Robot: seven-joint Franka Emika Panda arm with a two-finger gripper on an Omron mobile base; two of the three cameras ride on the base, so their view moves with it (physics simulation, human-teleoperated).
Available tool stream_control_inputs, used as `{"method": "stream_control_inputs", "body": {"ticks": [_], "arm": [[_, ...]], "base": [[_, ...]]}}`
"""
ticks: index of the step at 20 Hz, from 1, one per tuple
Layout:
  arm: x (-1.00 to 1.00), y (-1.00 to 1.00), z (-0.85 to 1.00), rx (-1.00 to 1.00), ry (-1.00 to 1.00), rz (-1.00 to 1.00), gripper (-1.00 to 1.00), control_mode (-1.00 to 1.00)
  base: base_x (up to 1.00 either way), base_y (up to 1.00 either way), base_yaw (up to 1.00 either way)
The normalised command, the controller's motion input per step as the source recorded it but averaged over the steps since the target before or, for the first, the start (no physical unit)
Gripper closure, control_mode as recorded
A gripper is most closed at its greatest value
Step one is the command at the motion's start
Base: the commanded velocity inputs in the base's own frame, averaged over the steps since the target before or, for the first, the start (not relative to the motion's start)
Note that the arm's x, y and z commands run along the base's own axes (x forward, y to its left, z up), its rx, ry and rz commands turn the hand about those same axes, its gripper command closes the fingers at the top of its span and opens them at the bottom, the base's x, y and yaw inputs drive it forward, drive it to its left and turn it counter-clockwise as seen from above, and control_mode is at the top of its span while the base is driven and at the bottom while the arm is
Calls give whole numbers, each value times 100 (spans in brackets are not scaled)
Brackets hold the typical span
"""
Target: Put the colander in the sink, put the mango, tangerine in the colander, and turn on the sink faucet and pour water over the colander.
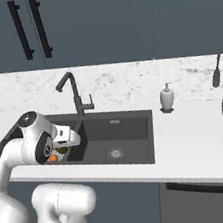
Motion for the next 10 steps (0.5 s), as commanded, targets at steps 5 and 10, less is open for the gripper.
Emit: {"method": "stream_control_inputs", "body": {"ticks": [5,10], "arm": [[49,100,0,-2,0,0,100,-100],[62,100,0,-1,0,0,100,-100]], "base": [[0,0,0],[0,0,0]]}}
